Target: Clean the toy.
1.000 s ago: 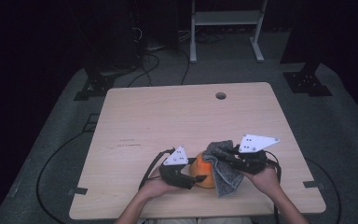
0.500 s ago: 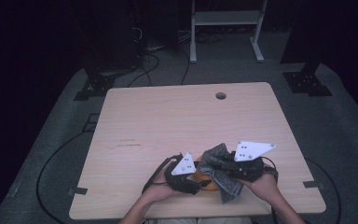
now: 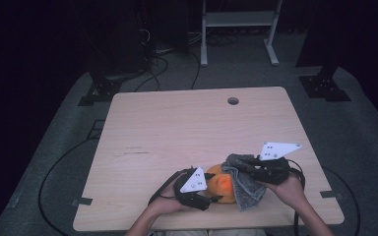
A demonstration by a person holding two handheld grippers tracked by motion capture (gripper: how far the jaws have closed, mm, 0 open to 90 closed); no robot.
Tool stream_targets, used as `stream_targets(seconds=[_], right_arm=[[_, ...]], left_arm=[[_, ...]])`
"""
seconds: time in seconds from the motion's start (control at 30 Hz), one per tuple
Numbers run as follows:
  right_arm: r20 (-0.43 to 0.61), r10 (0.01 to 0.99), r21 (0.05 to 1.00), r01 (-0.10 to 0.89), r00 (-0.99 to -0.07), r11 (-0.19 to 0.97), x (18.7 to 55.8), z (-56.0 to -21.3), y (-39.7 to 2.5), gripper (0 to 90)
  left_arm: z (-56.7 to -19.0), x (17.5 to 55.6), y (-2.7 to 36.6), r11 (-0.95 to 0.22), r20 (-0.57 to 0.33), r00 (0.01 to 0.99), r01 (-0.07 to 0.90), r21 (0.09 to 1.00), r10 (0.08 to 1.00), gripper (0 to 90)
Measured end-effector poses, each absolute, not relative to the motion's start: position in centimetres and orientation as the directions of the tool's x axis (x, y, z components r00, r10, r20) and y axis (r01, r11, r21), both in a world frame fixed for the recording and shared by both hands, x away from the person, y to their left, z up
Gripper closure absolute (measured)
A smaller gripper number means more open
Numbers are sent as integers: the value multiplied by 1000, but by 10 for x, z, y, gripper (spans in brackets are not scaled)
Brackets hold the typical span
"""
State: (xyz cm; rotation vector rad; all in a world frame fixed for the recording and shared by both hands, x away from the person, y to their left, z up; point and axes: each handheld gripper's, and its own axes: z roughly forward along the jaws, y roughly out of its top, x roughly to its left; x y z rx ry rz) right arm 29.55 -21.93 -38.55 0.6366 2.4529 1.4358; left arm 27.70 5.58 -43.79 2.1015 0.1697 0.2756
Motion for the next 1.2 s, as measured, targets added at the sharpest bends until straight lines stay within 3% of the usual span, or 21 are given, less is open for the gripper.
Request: stream_targets(seconds=[0.27,0.4,0.6,0.83,1.2], right_arm=[[44,514,871,285,-857,399,282,-395,-249,794],[33,481,874,258,-876,412,272,-392,-242,794],[3,373,868,188,-928,459,273,-378,-201,794],[54,400,863,245,-915,442,300,-379,-197,795],[197,476,874,373,-857,311,305,-405,-247,795]], left_arm=[[-438,283,57,-501,84,959,67,863,272,279],[-438,278,54,-519,129,961,17,855,245,304],[-437,268,50,-582,238,955,-93,808,178,331],[-440,271,59,-566,202,961,-62,822,188,346],[-442,276,63,-539,159,966,-26,842,202,345]])
